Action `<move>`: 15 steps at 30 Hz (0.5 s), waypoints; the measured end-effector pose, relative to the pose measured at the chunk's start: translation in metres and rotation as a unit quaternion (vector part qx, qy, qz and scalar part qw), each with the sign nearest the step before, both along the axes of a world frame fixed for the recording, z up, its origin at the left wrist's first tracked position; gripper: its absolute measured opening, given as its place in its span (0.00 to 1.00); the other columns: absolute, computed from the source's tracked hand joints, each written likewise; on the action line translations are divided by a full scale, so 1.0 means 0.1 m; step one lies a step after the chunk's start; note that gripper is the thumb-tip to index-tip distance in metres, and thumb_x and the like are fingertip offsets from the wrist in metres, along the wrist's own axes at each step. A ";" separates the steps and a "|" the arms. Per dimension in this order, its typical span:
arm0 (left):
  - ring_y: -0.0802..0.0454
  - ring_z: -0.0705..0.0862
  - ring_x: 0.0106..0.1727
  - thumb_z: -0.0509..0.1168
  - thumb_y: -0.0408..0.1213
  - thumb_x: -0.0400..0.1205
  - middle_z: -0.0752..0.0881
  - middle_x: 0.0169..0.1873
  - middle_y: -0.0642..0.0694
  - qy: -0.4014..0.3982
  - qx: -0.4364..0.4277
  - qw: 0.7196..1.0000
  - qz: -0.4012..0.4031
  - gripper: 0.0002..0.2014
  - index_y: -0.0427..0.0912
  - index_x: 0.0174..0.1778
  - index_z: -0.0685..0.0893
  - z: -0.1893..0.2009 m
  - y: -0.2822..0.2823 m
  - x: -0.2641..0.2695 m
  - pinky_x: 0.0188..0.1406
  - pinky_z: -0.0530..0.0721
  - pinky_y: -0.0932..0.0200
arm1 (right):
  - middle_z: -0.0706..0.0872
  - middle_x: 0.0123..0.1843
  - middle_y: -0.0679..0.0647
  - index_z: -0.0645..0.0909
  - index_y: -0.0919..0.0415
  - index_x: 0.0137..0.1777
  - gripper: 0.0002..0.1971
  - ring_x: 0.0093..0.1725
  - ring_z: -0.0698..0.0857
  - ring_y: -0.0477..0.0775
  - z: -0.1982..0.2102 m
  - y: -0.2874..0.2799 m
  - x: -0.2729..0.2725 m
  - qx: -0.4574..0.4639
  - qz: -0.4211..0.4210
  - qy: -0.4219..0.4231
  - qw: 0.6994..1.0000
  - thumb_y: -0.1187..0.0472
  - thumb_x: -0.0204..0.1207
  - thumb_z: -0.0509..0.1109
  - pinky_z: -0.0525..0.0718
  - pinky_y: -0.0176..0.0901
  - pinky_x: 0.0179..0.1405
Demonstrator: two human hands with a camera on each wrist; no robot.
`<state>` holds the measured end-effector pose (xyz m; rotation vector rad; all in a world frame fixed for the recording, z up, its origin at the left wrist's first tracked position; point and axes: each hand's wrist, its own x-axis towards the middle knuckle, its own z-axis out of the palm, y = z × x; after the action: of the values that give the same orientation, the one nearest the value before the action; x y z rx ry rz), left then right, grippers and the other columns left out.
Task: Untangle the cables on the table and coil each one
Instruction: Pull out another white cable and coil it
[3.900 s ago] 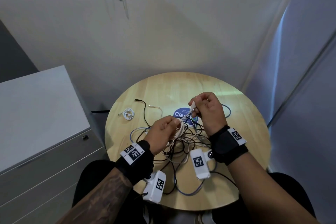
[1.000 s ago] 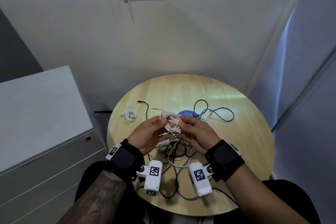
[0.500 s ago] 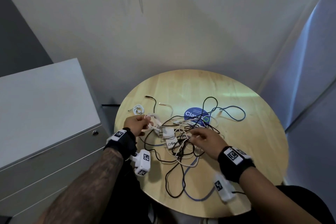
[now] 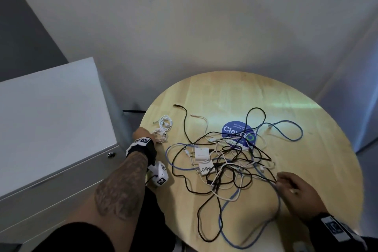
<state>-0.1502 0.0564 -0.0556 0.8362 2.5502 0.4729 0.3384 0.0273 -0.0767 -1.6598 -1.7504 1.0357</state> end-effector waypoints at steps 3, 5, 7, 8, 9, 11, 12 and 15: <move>0.33 0.82 0.63 0.70 0.37 0.81 0.84 0.63 0.33 -0.030 0.030 0.998 0.045 0.16 0.30 0.62 0.83 -0.03 -0.01 -0.04 0.61 0.81 0.48 | 0.90 0.51 0.45 0.82 0.35 0.51 0.19 0.51 0.87 0.41 -0.02 0.03 0.01 0.006 0.001 0.009 1.000 0.65 0.76 0.76 0.80 0.26 0.52; 0.32 0.82 0.63 0.68 0.38 0.81 0.80 0.66 0.33 -0.057 0.075 0.991 0.094 0.16 0.34 0.63 0.82 -0.01 -0.04 -0.03 0.62 0.80 0.48 | 0.90 0.53 0.47 0.84 0.39 0.49 0.14 0.54 0.87 0.47 0.02 0.03 -0.03 0.009 -0.007 0.024 1.000 0.64 0.77 0.75 0.82 0.41 0.58; 0.33 0.82 0.60 0.66 0.38 0.82 0.76 0.68 0.34 -0.058 0.124 0.983 0.122 0.14 0.37 0.61 0.81 0.10 -0.02 0.04 0.61 0.78 0.49 | 0.89 0.55 0.51 0.83 0.43 0.54 0.13 0.55 0.86 0.52 0.08 0.04 -0.11 0.023 -0.018 0.039 0.999 0.62 0.77 0.75 0.80 0.47 0.57; 0.34 0.82 0.58 0.65 0.38 0.82 0.75 0.68 0.35 -0.049 0.154 0.980 0.119 0.13 0.38 0.60 0.81 0.17 0.01 0.10 0.60 0.78 0.50 | 0.88 0.58 0.52 0.82 0.47 0.59 0.13 0.56 0.85 0.52 0.12 0.05 -0.17 0.030 -0.024 0.039 0.999 0.60 0.77 0.75 0.78 0.45 0.57; 0.35 0.82 0.55 0.65 0.37 0.81 0.75 0.67 0.35 -0.040 0.185 0.977 0.098 0.12 0.38 0.59 0.81 0.27 0.05 0.19 0.56 0.78 0.52 | 0.86 0.61 0.52 0.81 0.49 0.63 0.16 0.57 0.84 0.52 0.15 0.08 -0.22 0.032 -0.026 0.034 0.999 0.58 0.77 0.75 0.77 0.44 0.57; 0.38 0.82 0.48 0.66 0.37 0.81 0.81 0.61 0.37 -0.027 0.223 0.974 0.007 0.09 0.39 0.54 0.83 0.44 0.13 0.45 0.48 0.77 0.55 | 0.82 0.66 0.51 0.78 0.51 0.70 0.22 0.63 0.81 0.52 0.22 0.15 -0.34 0.042 -0.014 0.026 0.999 0.53 0.77 0.75 0.77 0.45 0.61; 0.39 0.83 0.48 0.66 0.38 0.81 0.85 0.55 0.39 -0.025 0.222 0.973 -0.053 0.06 0.42 0.50 0.83 0.51 0.17 0.61 0.48 0.79 0.55 | 0.80 0.69 0.50 0.77 0.51 0.72 0.23 0.67 0.79 0.52 0.27 0.20 -0.41 0.056 0.000 0.001 0.998 0.51 0.77 0.74 0.76 0.46 0.65; 0.41 0.85 0.49 0.68 0.42 0.81 0.88 0.45 0.43 -0.051 0.148 0.955 -0.253 0.05 0.44 0.44 0.84 0.62 0.24 1.13 0.53 0.83 0.51 | 0.76 0.75 0.48 0.77 0.48 0.73 0.22 0.75 0.71 0.53 0.40 0.31 -0.63 0.112 0.080 -0.139 0.981 0.49 0.79 0.71 0.67 0.44 0.75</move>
<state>-0.0374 0.0806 0.0064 1.4760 2.0845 0.7137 0.2757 0.0582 -0.0367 -1.6013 -2.1246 0.6640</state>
